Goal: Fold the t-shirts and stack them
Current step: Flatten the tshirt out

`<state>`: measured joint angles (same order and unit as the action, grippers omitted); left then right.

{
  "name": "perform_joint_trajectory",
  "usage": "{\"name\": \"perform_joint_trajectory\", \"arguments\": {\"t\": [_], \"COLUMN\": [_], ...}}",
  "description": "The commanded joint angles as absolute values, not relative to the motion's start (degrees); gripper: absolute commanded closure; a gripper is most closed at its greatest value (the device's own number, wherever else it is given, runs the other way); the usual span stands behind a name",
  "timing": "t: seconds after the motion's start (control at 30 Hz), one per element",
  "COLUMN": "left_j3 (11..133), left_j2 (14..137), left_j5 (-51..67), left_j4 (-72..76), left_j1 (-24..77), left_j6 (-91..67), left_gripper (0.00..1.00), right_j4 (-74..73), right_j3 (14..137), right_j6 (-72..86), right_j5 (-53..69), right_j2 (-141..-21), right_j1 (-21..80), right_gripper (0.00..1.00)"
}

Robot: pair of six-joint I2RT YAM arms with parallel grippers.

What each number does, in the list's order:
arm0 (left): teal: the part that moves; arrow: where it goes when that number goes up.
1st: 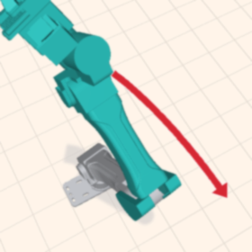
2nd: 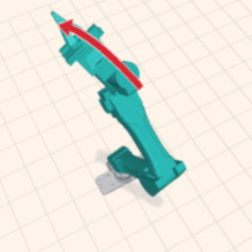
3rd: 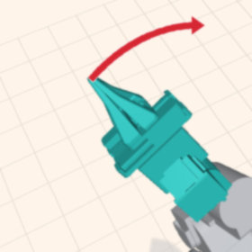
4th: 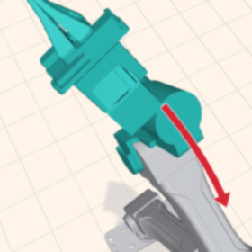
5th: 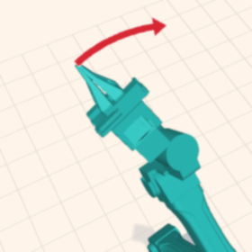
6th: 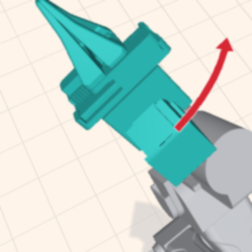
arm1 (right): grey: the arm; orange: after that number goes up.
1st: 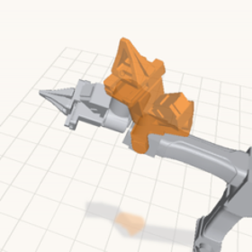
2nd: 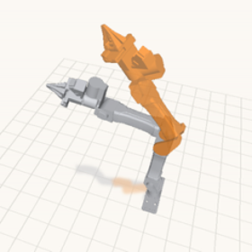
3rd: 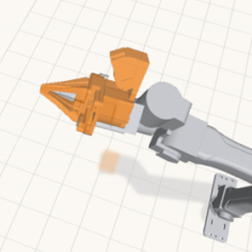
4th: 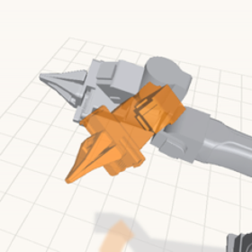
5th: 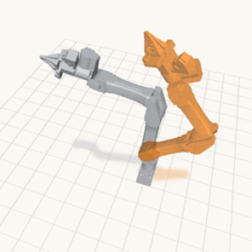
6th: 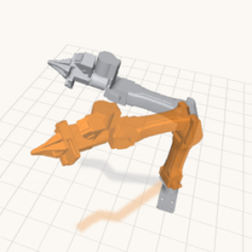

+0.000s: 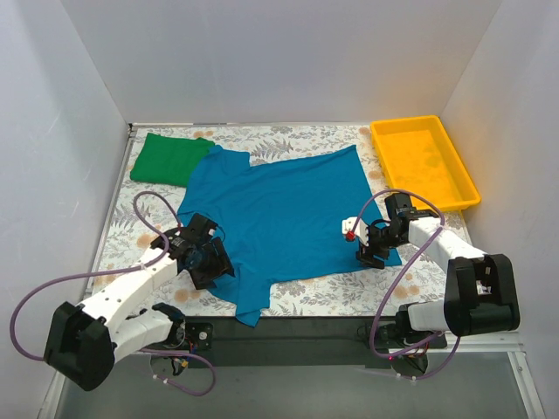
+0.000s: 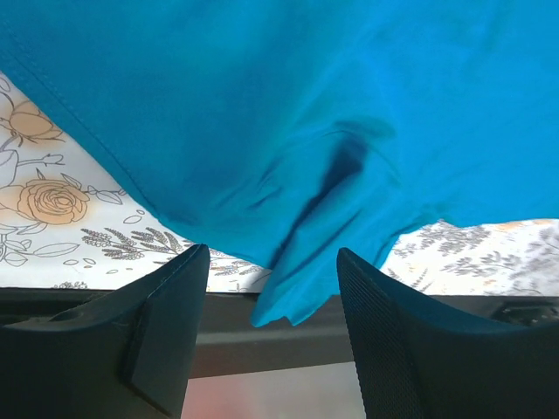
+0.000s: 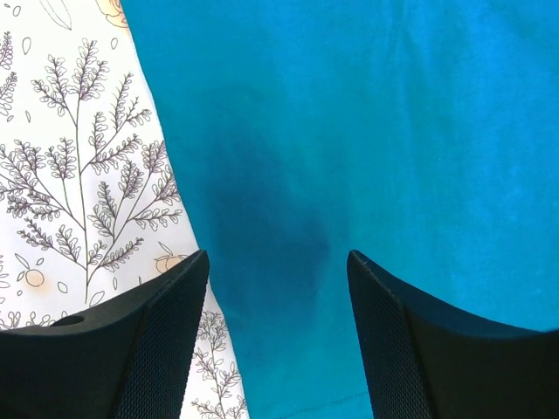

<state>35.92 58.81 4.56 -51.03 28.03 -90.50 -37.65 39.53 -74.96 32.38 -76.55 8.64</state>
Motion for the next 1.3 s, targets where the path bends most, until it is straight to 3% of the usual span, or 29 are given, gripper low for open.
{"name": "perform_joint_trajectory", "arguments": {"t": [0.0, 0.23, 0.43, 0.8, 1.0, 1.27], "left_j3": [37.18, 37.62, 37.44, 36.47, 36.12, 35.25], "left_j2": [60.73, 66.0, 68.99, 73.21, 75.23, 77.61], "left_j5": [0.7, -4.92, -7.82, -9.23, -9.93, -8.35], "left_j4": [-51.77, -51.77, -53.0, -53.79, -53.53, -51.51], "left_j1": [30.66, 36.82, 40.86, 46.05, 47.46, 48.6], "left_j6": [-92.46, -96.06, -99.14, -103.01, -103.89, -103.62], "left_gripper": [0.41, 0.45, 0.56, 0.57, 0.63, 0.82], "right_j4": [-38.76, -38.5, -38.67, -38.67, -38.5, -38.23], "right_j3": [39.55, 39.37, 39.46, 38.67, 37.97, 36.39], "right_j6": [-75.15, -74.88, -75.14, -75.32, -75.41, -77.86], "right_j5": [34.02, 33.57, 32.96, 33.57, 33.75, 32.17], "right_j2": [-76.11, -76.64, -76.03, -75.5, -75.06, -74.01], "right_j1": [8.44, 8.53, 8.44, 8.53, 8.53, 8.53], "right_gripper": [0.3, 0.31, 0.32, 0.32, 0.33, 0.35]}}
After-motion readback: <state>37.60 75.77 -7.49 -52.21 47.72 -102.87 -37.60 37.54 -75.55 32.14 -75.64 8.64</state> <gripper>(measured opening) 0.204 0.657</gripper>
